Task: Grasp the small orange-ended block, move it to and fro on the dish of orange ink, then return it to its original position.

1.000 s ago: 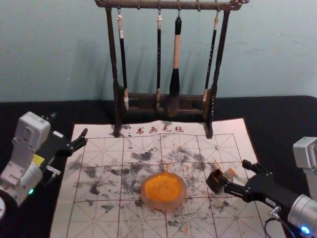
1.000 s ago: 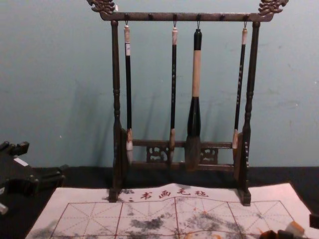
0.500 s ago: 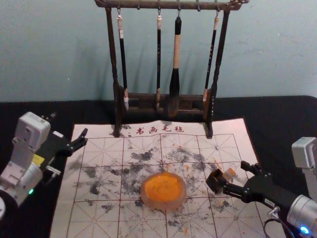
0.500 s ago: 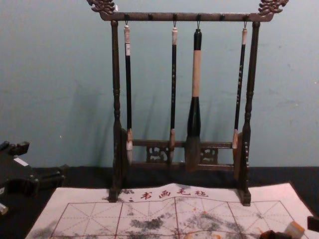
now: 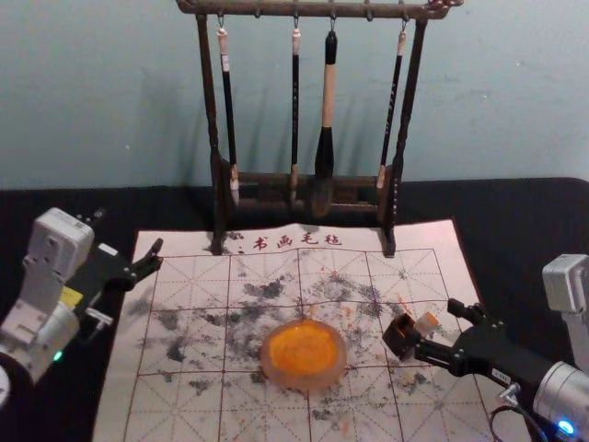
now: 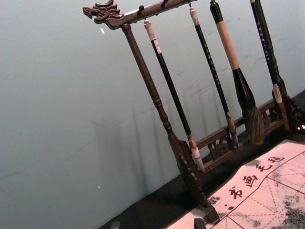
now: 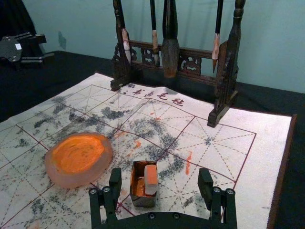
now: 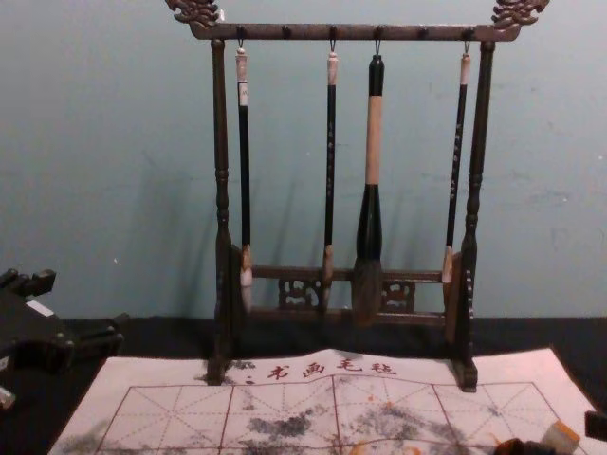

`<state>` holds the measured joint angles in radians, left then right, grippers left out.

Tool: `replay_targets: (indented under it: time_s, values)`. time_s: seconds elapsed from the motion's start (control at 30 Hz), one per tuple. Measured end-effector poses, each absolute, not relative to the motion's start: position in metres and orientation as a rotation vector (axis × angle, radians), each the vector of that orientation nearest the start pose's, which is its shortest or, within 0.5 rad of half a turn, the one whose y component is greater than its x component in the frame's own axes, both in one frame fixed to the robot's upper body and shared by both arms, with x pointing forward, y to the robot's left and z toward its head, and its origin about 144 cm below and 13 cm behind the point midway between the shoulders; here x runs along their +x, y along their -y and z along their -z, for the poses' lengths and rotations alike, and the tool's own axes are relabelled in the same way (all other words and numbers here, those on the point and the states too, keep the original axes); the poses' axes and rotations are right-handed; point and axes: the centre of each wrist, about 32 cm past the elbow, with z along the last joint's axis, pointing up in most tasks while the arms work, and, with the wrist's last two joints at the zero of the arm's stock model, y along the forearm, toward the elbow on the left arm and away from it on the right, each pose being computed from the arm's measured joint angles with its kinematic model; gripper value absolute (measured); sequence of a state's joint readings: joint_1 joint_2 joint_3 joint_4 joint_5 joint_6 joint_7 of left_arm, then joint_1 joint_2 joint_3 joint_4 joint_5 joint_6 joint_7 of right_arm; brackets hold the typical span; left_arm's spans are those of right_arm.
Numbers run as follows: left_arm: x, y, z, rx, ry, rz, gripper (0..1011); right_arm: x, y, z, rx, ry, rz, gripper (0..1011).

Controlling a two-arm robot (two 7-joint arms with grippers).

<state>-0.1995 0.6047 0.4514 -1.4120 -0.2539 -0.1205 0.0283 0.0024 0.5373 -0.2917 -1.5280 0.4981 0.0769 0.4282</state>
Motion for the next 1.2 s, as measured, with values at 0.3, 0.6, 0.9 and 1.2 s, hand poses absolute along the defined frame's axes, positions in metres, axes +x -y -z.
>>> replay_targets:
  time_s: [0.3, 0.6, 0.9, 1.2]
  values:
    - [0.4886, -0.3097, -1.1398, 0.304, 0.285, -1.248, 1001, 0.4451, 0.3065, -1.1242, -0.190, -0.192, 0.905, 942]
    - [0.4886, -0.3096, -1.1398, 0.304, 0.285, -1.248, 1001, 0.4451, 0.3063, -1.1244, -0.189, -0.191, 0.905, 685]
    - [0.4886, -0.3097, -1.1398, 0.305, 0.285, -1.248, 1001, 0.4452, 0.3063, -1.1244, -0.189, -0.190, 0.905, 419]
    - [0.4886, -0.3097, -1.1398, 0.304, 0.285, -1.248, 1001, 0.4451, 0.3063, -1.1244, -0.189, -0.190, 0.905, 136]
